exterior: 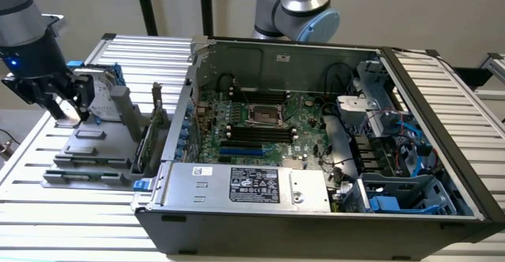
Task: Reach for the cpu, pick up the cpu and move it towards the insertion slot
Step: 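Pick up the cpu and move it towards the insertion slot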
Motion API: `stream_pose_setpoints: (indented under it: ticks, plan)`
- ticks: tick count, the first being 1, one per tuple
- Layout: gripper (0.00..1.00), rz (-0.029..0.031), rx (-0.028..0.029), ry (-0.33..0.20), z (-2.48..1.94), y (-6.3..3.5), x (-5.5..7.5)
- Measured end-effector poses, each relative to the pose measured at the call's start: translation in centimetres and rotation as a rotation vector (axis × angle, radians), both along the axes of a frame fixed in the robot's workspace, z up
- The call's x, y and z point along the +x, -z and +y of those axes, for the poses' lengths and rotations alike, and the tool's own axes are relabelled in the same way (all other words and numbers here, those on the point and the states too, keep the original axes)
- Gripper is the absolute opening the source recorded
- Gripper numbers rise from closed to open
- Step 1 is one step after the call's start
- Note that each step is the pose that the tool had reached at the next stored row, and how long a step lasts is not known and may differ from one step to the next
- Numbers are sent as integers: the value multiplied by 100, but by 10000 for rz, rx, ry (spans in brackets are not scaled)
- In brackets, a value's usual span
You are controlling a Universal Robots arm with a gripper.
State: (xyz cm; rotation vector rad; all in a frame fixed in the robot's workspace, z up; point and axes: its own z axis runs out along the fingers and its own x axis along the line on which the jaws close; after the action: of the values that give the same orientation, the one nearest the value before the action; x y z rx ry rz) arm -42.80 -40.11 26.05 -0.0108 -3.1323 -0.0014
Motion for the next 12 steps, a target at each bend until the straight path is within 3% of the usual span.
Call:
stream_pose_setpoints:
  ticks: [6, 12]
  plan:
    - [55, 3, -1, 1, 0, -275, 82]
    - [55, 20, -1, 1, 0, -547, 318]
